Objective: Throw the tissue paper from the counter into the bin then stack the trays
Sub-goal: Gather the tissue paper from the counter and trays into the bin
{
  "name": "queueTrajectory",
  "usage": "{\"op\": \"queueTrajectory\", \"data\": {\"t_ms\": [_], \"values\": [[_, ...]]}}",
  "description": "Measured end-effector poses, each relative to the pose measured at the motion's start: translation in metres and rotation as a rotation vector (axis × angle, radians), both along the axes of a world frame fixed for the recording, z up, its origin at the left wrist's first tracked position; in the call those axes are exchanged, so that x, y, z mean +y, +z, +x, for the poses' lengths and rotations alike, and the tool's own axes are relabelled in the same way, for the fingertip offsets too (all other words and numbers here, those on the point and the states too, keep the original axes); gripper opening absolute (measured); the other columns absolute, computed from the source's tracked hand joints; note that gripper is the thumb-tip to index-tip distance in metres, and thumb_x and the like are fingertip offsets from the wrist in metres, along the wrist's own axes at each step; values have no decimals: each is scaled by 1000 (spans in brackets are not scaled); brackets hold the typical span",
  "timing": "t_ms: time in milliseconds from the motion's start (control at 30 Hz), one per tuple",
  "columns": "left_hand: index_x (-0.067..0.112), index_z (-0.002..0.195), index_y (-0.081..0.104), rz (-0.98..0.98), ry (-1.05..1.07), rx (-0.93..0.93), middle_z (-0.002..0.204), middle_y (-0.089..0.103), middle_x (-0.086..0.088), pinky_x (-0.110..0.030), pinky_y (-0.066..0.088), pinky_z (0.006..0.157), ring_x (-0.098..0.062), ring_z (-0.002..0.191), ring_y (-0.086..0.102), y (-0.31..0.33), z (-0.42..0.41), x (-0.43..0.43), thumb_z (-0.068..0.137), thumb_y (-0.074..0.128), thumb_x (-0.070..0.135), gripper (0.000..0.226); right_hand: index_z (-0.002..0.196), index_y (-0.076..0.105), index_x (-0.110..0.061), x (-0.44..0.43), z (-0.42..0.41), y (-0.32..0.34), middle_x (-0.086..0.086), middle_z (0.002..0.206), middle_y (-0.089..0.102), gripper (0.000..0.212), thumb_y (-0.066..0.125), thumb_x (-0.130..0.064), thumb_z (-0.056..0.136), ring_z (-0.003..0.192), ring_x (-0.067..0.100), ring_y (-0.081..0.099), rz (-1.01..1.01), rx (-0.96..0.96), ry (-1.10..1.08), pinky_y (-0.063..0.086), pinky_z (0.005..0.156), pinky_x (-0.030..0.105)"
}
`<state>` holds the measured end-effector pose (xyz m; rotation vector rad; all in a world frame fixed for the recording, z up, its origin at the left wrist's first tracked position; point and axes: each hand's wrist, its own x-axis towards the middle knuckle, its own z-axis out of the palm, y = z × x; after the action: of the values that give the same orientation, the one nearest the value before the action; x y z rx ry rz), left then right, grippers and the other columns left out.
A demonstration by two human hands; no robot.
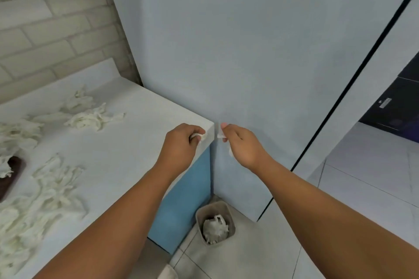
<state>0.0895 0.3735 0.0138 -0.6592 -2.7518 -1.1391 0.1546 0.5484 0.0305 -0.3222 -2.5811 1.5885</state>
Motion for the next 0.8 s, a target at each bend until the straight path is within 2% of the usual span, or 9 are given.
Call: {"op": "queueTrajectory", "data": {"t_ms": [67, 167, 233, 300, 367, 500, 600, 700, 800], "values": [[16, 106, 72, 1, -15, 4, 106, 69, 3, -19, 45, 86, -13, 95, 63, -6, 12, 13, 94, 61, 11, 17, 83, 53, 2, 13, 13, -9, 4, 74, 54, 46, 35, -34, 104, 71, 17, 51, -3, -7, -30, 41, 70, 33], [14, 102, 73, 46, -46, -33, 104, 70, 1, -19, 47, 87, -12, 93, 65, -20, 27, 29, 91, 65, 9, 15, 85, 56, -5, 31, 25, -32, 9, 83, 61, 30, 37, -20, 102, 80, 24, 59, 134, -20, -49, 45, 71, 34], [15, 100, 74, 74, -78, -63, 103, 71, 3, -22, 50, 88, -10, 92, 66, -34, 33, 39, 89, 67, 8, 15, 94, 58, -10, 39, 35, -46, 3, 88, 60, 23, 38, -18, 103, 77, 16, 55, 161, -38, -67, 43, 65, 23], [16, 99, 75, 84, -98, -104, 102, 72, 3, -24, 52, 88, -9, 90, 67, -51, 38, 46, 89, 67, 7, 16, 102, 56, -14, 44, 45, -64, -5, 86, 55, 15, 42, -18, 102, 70, 8, 50, 119, -83, -82, 37, 60, 20], [16, 99, 76, 91, -108, -138, 101, 72, 3, -25, 53, 87, -8, 88, 68, -72, 41, 52, 88, 67, 6, 17, 108, 52, -18, 48, 52, -86, -8, 87, 52, 10, 48, -21, 100, 68, 8, 50, 83, -139, -91, 36, 58, 20], [19, 100, 75, 49, -126, -214, 102, 71, 6, -22, 51, 85, -7, 90, 66, -115, 48, 57, 90, 66, 9, 17, 115, 44, -22, 51, 61, -133, -3, 104, 56, 21, 55, -21, 97, 80, 8, 53, 61, -224, -101, 37, 63, 13], [18, 100, 76, -13, -117, -253, 103, 71, 5, -9, 45, 81, -9, 91, 64, -150, 51, 53, 89, 67, 9, 18, 116, 39, -19, 47, 61, -164, -1, 111, 61, 29, 59, -16, 94, 88, 8, 56, 9, -267, -130, 37, 68, 8], [17, 102, 76, -77, -131, -289, 103, 71, 3, -1, 38, 76, -10, 92, 64, -189, 50, 46, 88, 67, 9, 18, 112, 41, -20, 42, 54, -194, -3, 109, 59, 35, 67, -16, 89, 88, 12, 58, -56, -271, -241, 43, 66, 18], [17, 103, 76, -146, -150, -321, 104, 71, 1, -9, 42, 77, -13, 92, 65, -238, 43, 37, 88, 66, 9, 19, 109, 51, -21, 36, 43, -234, -2, 99, 59, 34, 73, -18, 84, 84, 16, 58, -18, -299, -322, 48, 68, 29]]}}
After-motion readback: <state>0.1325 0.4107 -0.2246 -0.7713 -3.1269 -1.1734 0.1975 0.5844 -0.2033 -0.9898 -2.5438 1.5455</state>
